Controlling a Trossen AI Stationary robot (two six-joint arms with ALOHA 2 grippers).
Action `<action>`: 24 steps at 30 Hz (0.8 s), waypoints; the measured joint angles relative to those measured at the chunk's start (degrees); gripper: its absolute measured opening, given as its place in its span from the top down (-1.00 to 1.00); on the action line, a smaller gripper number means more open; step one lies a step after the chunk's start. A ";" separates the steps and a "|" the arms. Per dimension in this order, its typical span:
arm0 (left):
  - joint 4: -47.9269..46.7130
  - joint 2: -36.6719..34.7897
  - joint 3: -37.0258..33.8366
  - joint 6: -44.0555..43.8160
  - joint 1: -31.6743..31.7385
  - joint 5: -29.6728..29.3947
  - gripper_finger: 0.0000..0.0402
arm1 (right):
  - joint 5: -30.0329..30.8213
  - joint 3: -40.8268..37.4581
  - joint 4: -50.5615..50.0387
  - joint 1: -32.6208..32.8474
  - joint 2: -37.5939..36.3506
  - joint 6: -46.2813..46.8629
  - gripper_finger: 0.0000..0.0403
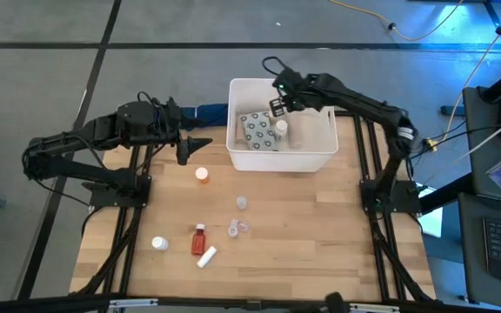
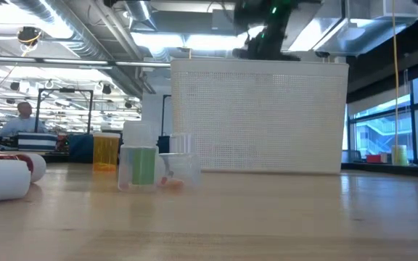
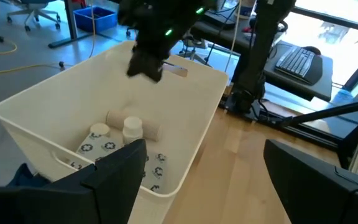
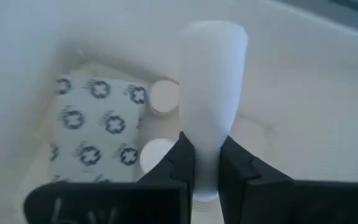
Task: Pick & place medical supplies in basket/bin
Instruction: Put the right white rolled gauze into the white bin
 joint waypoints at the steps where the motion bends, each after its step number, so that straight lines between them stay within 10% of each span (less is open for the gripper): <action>1: -0.02 0.00 0.00 -0.02 0.00 0.00 -0.58 | -1.01 0.00 0.05 -0.64 1.34 0.05 0.81; 24: 0.04 0.00 0.00 -0.02 0.00 0.00 -0.58 | -8.61 0.00 -3.73 -5.56 11.79 2.78 0.54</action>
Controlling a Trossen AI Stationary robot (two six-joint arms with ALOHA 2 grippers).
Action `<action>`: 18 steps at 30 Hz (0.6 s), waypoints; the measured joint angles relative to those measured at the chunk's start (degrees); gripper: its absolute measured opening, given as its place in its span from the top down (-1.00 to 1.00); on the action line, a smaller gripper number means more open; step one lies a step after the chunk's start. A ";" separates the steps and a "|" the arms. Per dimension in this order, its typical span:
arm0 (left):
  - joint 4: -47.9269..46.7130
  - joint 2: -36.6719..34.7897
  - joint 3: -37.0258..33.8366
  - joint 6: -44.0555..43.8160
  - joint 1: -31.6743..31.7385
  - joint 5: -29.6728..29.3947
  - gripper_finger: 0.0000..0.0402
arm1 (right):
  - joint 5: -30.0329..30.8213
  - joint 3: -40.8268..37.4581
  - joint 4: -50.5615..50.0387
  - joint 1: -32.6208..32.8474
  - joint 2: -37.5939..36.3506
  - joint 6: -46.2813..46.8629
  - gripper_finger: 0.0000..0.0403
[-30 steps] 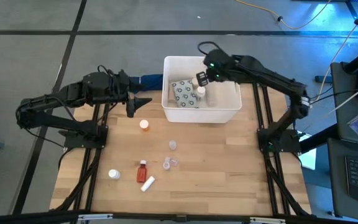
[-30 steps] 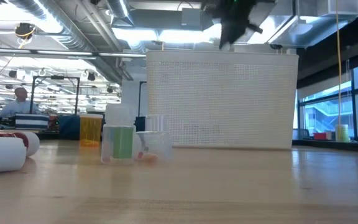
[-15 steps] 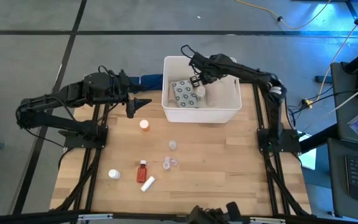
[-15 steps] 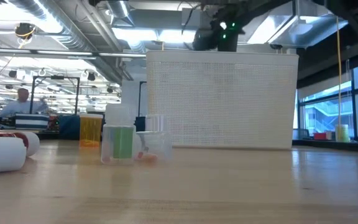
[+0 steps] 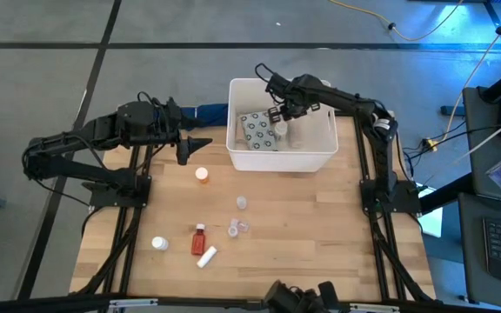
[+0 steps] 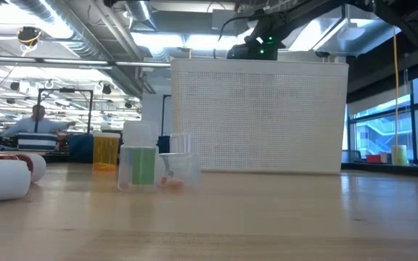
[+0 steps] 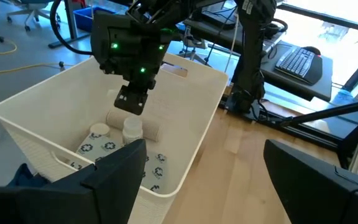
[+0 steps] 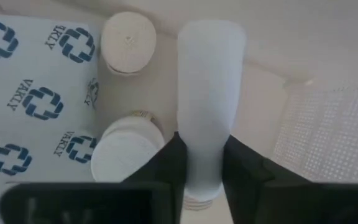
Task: Pick & place medical supplies in basket/bin
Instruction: Put the right white rolled gauze into the white bin, then put the white rolled gauze into the white bin
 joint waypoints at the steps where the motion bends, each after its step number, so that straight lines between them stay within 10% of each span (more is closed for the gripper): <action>1: 0.00 0.00 0.00 0.00 0.00 0.00 -0.58 | -0.49 0.00 0.04 -0.08 0.00 0.08 0.48; 18: 0.02 0.00 0.00 -4.62 0.06 -0.31 -0.58 | 1.95 4.95 -3.99 -0.19 -0.02 -1.31 -0.31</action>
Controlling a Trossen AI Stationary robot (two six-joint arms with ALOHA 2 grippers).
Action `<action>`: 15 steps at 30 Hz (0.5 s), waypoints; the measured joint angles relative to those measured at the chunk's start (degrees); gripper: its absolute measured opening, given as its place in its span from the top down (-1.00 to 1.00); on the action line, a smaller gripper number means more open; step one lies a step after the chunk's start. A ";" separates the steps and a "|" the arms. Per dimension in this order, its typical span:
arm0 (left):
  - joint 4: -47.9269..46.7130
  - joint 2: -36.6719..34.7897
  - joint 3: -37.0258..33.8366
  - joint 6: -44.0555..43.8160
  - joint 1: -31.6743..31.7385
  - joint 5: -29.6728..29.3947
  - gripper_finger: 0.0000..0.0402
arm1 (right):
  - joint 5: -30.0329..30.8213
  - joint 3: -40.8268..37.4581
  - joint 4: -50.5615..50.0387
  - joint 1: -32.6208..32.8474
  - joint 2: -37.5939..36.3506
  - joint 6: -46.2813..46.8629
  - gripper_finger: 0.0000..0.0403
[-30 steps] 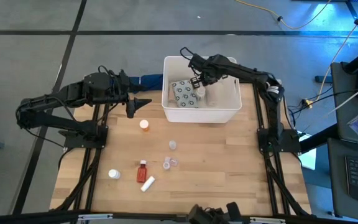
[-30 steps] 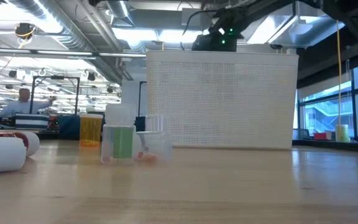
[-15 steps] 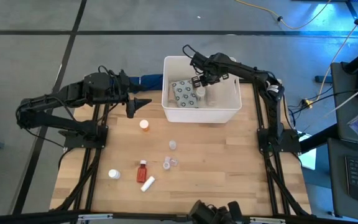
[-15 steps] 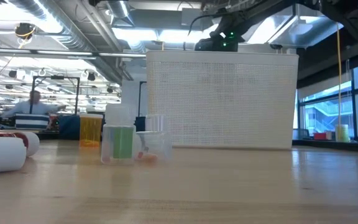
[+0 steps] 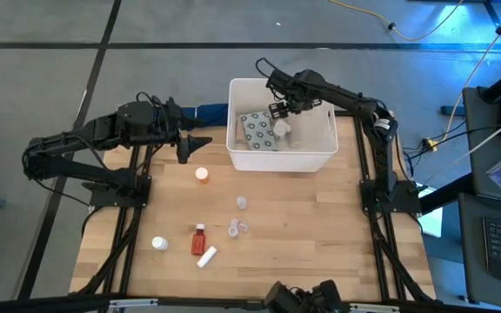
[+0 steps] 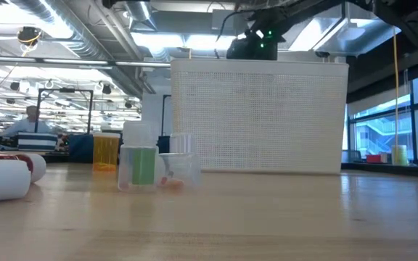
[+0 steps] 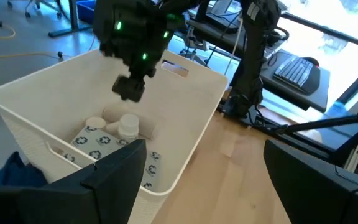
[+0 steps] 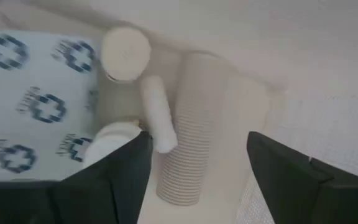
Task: Pick & place medical supplies in basket/bin
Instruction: Put the white rolled gauze into the white bin
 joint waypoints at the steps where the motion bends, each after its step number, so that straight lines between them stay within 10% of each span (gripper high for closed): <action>1: 0.00 0.00 0.00 -0.63 0.00 0.02 -0.58 | 0.02 1.44 -0.46 0.13 -0.01 -0.27 -0.31; 15: 0.92 0.00 0.00 -1.94 -0.06 7.12 -0.58 | 0.70 22.58 -3.73 4.59 -0.09 -10.89 -0.31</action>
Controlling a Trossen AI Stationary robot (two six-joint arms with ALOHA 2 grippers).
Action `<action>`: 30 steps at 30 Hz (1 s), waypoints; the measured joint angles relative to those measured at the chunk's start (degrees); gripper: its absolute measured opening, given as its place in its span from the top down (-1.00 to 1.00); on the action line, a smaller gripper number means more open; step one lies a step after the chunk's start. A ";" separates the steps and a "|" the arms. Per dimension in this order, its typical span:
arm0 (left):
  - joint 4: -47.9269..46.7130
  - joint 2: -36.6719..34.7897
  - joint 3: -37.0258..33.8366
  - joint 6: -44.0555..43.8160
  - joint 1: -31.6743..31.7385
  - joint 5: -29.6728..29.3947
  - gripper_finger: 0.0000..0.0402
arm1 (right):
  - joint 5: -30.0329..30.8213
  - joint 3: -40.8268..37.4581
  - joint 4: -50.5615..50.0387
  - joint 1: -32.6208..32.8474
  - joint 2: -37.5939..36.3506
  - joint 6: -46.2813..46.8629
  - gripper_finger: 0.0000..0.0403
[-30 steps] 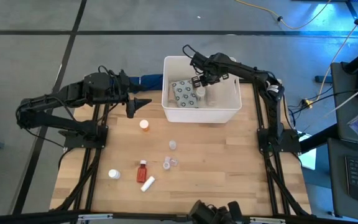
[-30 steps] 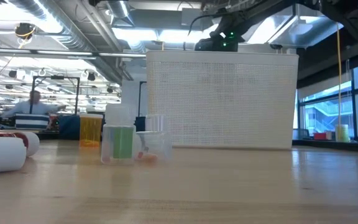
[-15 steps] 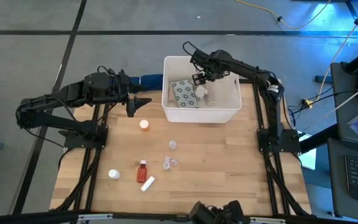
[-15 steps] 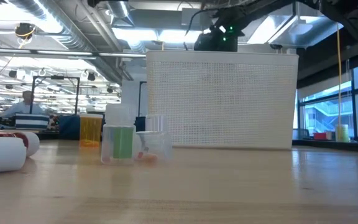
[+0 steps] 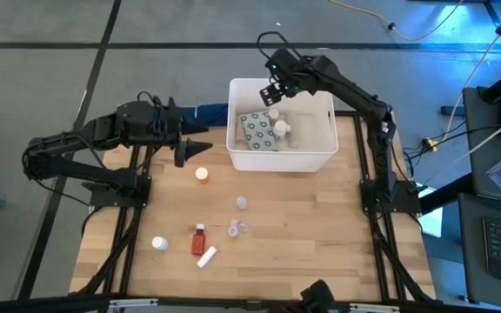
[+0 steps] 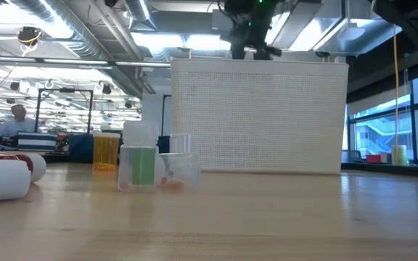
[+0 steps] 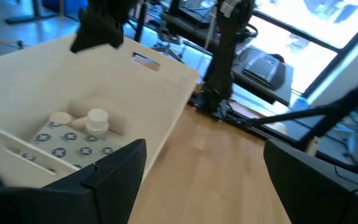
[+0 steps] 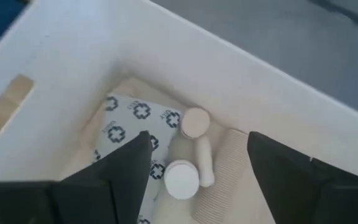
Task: Pick & place medical supplies in basket/bin
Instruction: Put the white rolled gauze into the white bin
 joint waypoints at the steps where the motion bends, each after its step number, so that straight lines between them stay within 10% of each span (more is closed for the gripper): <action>1: -0.02 0.00 0.00 0.00 -0.15 0.59 -0.58 | -0.02 1.16 -0.84 0.39 0.00 -0.58 -0.31; 14: -0.42 2.86 0.02 1.69 -12.76 0.41 -0.57 | -3.70 2.84 -10.39 17.46 -2.82 -10.54 -0.31; 30: -4.93 18.52 0.02 -20.59 -36.32 -19.34 -0.51 | -11.34 -1.90 -10.12 38.21 -11.22 -16.31 -0.31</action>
